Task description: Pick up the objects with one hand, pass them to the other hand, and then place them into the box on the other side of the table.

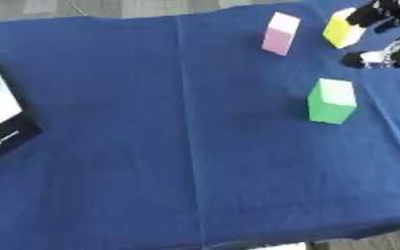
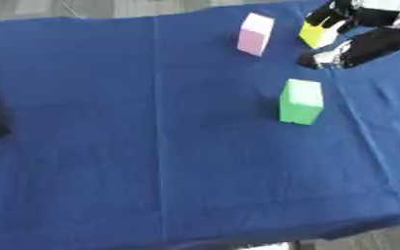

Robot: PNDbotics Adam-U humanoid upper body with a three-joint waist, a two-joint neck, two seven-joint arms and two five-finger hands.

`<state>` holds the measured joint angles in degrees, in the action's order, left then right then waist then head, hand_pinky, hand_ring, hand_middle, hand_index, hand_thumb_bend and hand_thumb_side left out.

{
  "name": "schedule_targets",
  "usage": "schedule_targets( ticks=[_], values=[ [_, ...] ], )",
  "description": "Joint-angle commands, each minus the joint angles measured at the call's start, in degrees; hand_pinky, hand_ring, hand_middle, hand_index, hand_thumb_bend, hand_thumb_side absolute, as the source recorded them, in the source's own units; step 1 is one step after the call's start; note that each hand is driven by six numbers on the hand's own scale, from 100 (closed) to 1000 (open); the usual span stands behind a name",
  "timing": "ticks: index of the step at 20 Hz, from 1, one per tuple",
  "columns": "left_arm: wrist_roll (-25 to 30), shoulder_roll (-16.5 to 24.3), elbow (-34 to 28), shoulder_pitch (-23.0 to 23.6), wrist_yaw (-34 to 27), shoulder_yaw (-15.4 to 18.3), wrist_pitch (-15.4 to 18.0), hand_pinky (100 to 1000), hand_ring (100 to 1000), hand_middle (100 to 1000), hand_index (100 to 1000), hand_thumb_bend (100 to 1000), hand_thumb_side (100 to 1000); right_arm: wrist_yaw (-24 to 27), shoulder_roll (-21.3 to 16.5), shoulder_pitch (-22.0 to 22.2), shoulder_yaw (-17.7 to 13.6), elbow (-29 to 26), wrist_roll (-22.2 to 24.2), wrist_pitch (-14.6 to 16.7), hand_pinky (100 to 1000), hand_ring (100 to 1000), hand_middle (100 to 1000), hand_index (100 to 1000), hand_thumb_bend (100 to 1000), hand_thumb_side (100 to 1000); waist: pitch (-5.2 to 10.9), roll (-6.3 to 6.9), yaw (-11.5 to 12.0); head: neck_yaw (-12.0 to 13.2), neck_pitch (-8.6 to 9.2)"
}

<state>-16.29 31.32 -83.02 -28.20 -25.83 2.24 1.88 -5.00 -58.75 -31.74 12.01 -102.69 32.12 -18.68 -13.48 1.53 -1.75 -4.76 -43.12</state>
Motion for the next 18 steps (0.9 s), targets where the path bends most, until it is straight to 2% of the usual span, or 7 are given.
schedule_targets(
  ticks=[1,14,16,18],
  values=[
    [0.04,2.24,-0.88,-0.46,0.07,0.12,-0.07,773,722,761,898,621,642,-1.69,-2.41,-0.27,0.09,-0.87,1.22,0.2,906,926,870,880,491,391,0.45,-0.65,0.0,-0.12,0.36],
    [0.28,1.99,-1.09,-0.36,-0.02,-0.06,-0.13,772,722,758,895,620,643,-9.36,-0.14,-1.65,3.72,2.51,4.77,3.19,910,931,890,893,534,359,0.35,-0.47,0.15,-0.61,-0.02],
    [0.27,1.92,-1.09,-0.26,-0.06,-0.07,-0.14,772,722,757,894,619,643,-10.45,0.21,-1.84,4.01,3.22,4.89,3.61,911,930,890,894,545,326,0.34,-0.48,0.17,-0.68,-0.05],
    [0.3,1.8,-1.08,-0.17,-0.09,-0.1,-0.15,772,722,758,894,619,644,-11.61,0.57,-2.08,4.49,4.06,5.14,4.07,912,930,891,894,546,343,0.32,-0.49,0.19,-0.78,-0.06]
  ],
)
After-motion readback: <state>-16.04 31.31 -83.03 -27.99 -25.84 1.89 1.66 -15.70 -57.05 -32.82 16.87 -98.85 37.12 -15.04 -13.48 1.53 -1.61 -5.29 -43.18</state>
